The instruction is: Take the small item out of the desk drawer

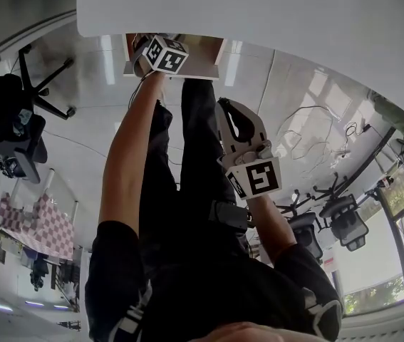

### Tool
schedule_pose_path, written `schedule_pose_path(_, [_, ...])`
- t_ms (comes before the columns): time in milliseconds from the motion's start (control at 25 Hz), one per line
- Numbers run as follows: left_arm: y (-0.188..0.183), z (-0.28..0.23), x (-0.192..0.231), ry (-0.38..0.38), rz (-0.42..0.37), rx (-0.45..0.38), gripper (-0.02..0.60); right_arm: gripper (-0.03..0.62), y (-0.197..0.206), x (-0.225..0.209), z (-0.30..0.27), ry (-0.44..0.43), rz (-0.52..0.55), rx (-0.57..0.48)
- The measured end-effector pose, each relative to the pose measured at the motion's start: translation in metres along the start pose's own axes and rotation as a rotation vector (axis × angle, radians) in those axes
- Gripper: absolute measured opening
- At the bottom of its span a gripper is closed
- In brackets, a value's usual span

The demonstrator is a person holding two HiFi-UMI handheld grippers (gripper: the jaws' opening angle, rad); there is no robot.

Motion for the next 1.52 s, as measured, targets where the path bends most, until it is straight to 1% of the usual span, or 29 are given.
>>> schedule_pose_path(240, [0.005,-0.017,-0.002,-0.002,-0.010,0.025,0.436,0.032,0.012,-0.005,-0.003,0.001,-0.022,0.012])
schedule_pose_path(400, [-0.016,-0.018,-0.009,0.020,-0.037,-0.007,0.440,0.032,0.015,-0.013,0.003,0.008,-0.035,0.020])
schedule_pose_path(560, [-0.011,-0.024,-0.006,-0.009,-0.064,0.010,0.440,0.032,0.019,-0.016,-0.003,0.021,-0.047,0.023])
schedule_pose_path(720, [-0.006,-0.026,0.005,-0.026,-0.047,0.010,0.436,0.032,0.021,-0.014,-0.011,0.024,-0.051,0.025])
schedule_pose_path(760, [-0.007,-0.025,0.007,-0.025,-0.040,0.001,0.419,0.032,0.021,-0.014,-0.012,0.023,-0.050,0.024])
schedule_pose_path(800, [-0.009,-0.024,0.007,-0.019,-0.040,-0.010,0.402,0.032,0.020,-0.014,-0.012,0.021,-0.049,0.024])
schedule_pose_path(880, [-0.008,-0.020,0.007,0.005,-0.062,-0.019,0.397,0.033,0.018,-0.014,-0.010,0.018,-0.047,0.021])
schedule_pose_path(920, [-0.006,-0.017,0.006,0.016,-0.067,-0.011,0.397,0.032,0.017,-0.014,-0.008,0.017,-0.046,0.018])
schedule_pose_path(1000, [0.003,-0.012,0.008,0.022,-0.041,0.021,0.396,0.032,0.013,-0.014,-0.005,0.014,-0.043,0.011])
schedule_pose_path(1080, [0.004,-0.003,0.012,0.018,-0.020,0.017,0.396,0.032,0.012,-0.011,-0.004,0.011,-0.041,0.012])
schedule_pose_path(1160, [0.001,0.011,0.012,0.023,-0.033,-0.007,0.396,0.032,0.011,-0.005,-0.004,0.007,-0.037,0.021])
schedule_pose_path(1240, [0.000,0.028,0.007,0.037,-0.058,-0.023,0.396,0.032,0.007,0.000,-0.002,0.009,-0.021,0.003])
schedule_pose_path(1400, [0.003,0.075,-0.006,0.061,-0.089,-0.044,0.394,0.032,-0.004,0.018,0.012,0.012,0.009,-0.013])
schedule_pose_path(1520, [0.013,0.120,-0.014,0.067,-0.098,-0.061,0.394,0.032,-0.015,0.044,0.032,0.018,0.036,-0.021])
Point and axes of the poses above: the fingertips, and each gripper's own axes: z backward along the fingers, x to its left, y out of its underside, the point moved 1 cm from there along z, backward along the fingers, and after that the axes turned 10 degrees about -y, right-handed, at the moved point
